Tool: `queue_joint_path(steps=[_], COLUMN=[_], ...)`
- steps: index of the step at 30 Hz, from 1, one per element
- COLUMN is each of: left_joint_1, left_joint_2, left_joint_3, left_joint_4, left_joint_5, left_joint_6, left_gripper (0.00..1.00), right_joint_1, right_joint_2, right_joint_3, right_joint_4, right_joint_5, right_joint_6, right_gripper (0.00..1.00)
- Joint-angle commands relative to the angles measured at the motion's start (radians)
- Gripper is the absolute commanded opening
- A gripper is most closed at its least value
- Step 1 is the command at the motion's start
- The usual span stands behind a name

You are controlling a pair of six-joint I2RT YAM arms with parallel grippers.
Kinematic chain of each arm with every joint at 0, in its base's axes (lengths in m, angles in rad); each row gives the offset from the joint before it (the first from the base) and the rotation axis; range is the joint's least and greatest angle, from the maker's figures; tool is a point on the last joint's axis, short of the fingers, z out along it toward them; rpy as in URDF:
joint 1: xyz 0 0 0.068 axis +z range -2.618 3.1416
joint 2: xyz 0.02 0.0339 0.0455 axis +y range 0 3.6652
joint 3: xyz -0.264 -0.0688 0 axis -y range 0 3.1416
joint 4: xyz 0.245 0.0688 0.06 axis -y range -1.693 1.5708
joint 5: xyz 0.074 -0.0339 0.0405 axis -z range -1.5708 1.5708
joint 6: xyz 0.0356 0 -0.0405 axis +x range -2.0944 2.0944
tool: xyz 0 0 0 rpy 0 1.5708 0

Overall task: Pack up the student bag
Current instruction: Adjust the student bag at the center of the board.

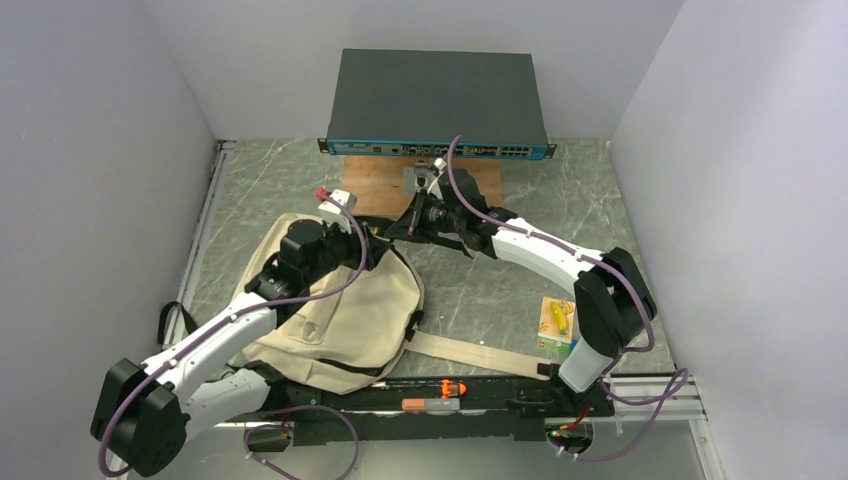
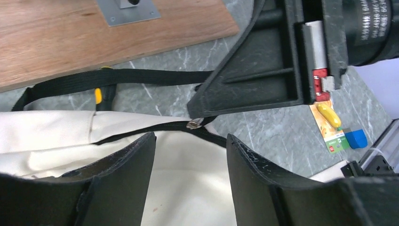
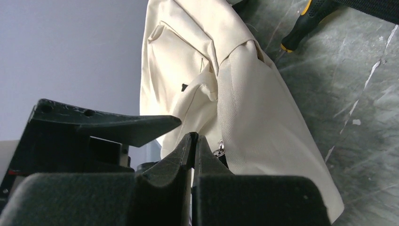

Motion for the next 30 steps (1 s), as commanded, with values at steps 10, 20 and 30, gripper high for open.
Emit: queue_joint_path(steps=[10,20,30], left_joint_1=[-0.106,-0.112,-0.077], left_joint_2=[0.144,0.202,0.173], left_joint_3=[0.014,0.044,0.011], left_joint_4=[0.23,0.238,0.175], left_joint_5=[-0.12,-0.204,-0.109], left_joint_6=[0.11,0.068,-0.037], left_gripper=[0.57,0.0,0.0], right_joint_1=[0.006,0.023,-0.066], right_joint_2=[-0.014,-0.007,-0.315], right_joint_3=[0.068,0.066,-0.243], right_joint_4=[0.048,-0.023,-0.035], right_joint_5=[0.008,-0.001,0.075], right_joint_6=[0.137,0.02,-0.498], right_gripper=[0.0,0.28,0.82])
